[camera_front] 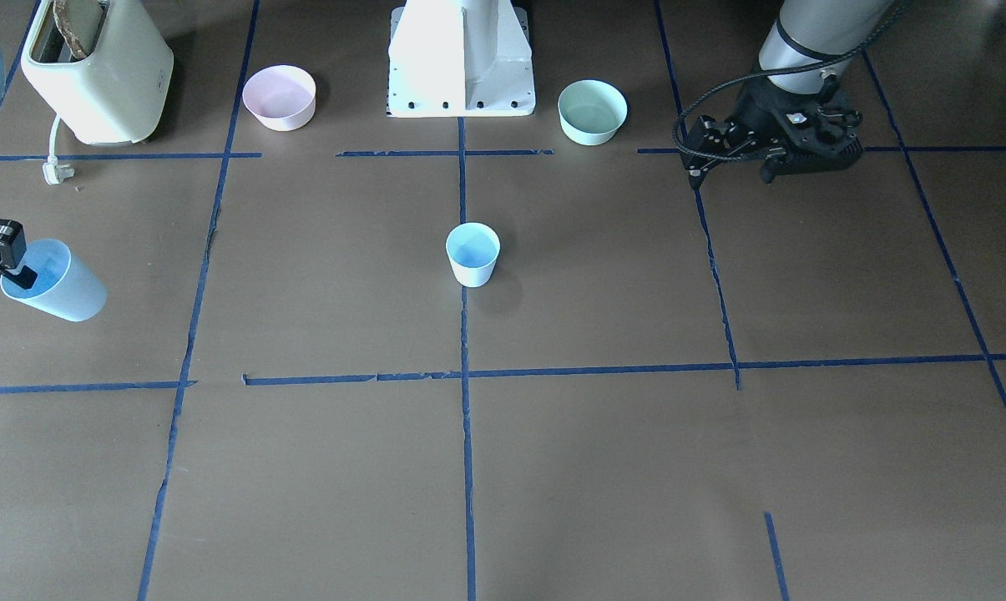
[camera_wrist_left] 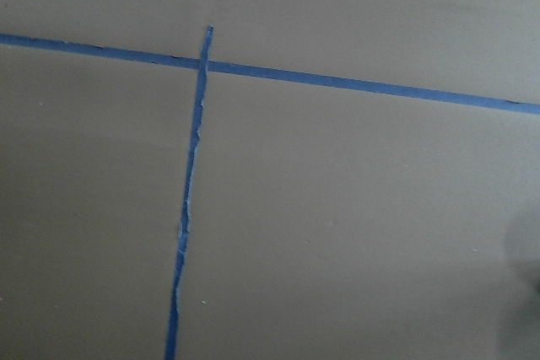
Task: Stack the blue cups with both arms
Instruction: 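Carry the held cup with the right gripper over the center cup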
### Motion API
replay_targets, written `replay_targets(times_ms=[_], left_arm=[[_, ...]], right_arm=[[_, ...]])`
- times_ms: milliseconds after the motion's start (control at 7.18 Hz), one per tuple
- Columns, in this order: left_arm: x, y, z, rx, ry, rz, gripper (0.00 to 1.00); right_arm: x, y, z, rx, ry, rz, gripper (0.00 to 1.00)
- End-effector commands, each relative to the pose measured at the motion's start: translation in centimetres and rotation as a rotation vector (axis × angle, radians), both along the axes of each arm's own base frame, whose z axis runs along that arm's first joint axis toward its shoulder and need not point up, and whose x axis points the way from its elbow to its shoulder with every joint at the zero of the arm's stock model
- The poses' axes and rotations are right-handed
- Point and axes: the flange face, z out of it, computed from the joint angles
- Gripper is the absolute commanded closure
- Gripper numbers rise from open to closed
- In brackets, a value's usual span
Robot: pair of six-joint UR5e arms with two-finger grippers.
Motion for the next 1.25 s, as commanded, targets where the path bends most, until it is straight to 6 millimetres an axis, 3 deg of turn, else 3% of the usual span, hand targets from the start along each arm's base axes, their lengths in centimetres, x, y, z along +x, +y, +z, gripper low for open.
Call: replay_targets(times_ms=[0, 278, 418, 557, 696, 975, 1114], left_arm=[[-5.1, -1.1, 5.5, 0.098, -0.072, 0.107, 0.00], [-10.5, -2.8, 9.7, 0.148, -0.126, 0.155, 0.00], [-12.7, -4.3, 11.5, 0.159, -0.147, 0.170, 0.00], [-14.4, -5.4, 13.4, 0.154, -0.136, 0.199, 0.00], [-15.8, -5.9, 14.9, 0.155, -0.129, 0.221, 0.00], [-16.2, -5.8, 15.6, 0.151, -0.131, 0.228, 0.00], [-16.3, -5.6, 16.1, 0.145, -0.132, 0.228, 0.00]], right_arm=[[-7.1, -0.6, -12.8, -0.086, -0.071, 0.033, 1.00], [-15.4, 2.1, -17.9, -0.090, -0.075, 0.042, 1.00], [-20.1, 4.5, -19.7, -0.086, -0.064, 0.046, 1.00], [-23.1, 6.3, -20.6, -0.065, -0.050, 0.041, 1.00], [-24.9, 7.6, -21.0, -0.059, -0.046, 0.033, 1.00], [-27.0, 8.8, -21.1, -0.049, -0.030, 0.023, 1.00], [-28.3, 9.1, -22.8, -0.049, -0.027, 0.010, 1.00]])
